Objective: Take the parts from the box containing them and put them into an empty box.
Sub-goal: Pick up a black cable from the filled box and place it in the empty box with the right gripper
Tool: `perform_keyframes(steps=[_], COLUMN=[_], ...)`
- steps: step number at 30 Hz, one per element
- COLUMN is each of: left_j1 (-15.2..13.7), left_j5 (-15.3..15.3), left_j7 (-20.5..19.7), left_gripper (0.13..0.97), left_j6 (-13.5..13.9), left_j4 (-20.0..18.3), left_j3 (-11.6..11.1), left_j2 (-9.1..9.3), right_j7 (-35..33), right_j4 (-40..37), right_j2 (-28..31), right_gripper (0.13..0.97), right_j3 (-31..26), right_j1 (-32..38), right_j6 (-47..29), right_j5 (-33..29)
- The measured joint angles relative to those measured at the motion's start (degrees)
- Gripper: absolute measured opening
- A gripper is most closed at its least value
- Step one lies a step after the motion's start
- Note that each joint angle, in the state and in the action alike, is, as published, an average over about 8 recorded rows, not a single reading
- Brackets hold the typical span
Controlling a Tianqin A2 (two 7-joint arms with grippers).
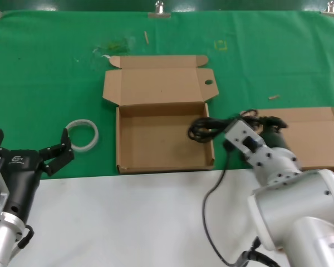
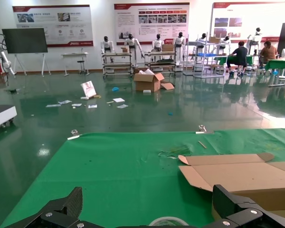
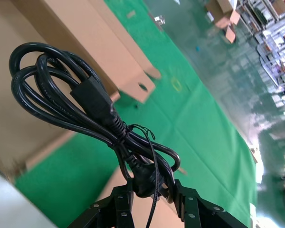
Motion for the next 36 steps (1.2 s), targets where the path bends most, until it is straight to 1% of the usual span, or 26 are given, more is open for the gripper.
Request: perform_keyframes(steps=[6,10,15,22,27,31,36], left_j1=[0.0,0.0,0.0,0.0,0.0,0.0,0.0], left_j5=[0.0,0.0,0.0,0.0,0.0,0.0,0.0], left_j7=[0.0,0.0,0.0,0.0,0.0,0.0,0.0], left_gripper=[0.965,0.965,0.965,0.965,0.965,0.965,0.965], left_j6=[0.0,0.0,0.0,0.0,0.0,0.0,0.0], left_j4=[0.0,0.0,0.0,0.0,0.0,0.0,0.0], left_j3=[0.0,0.0,0.0,0.0,0.0,0.0,0.0], left_j2=[0.0,0.0,0.0,0.0,0.0,0.0,0.0], right_j7=[7.1,9.7,10.5,10.1,12.3,17.4,26.8], right_j4=[-7.3,-11.0,-14.0,-16.2,-17.0,-17.2,-17.2], right_j2=[0.1,0.1,0.2,0.3,0.5,0.8,1.4], right_gripper=[0.311,0.311,0.311,0.311,0.311,0.311,0.311], right_j3=[-6.4,-9.4,-10.8,-10.6,-12.5,-17.0,-25.3], right_j1=[3.6,5.6,7.0,7.6,8.5,10.0,12.8], right_j6=[-4.9,-7.1,-8.5,-9.4,-10.0,-10.7,-11.6], right_j5=[0.0,0.0,0.0,0.0,0.0,0.0,0.0])
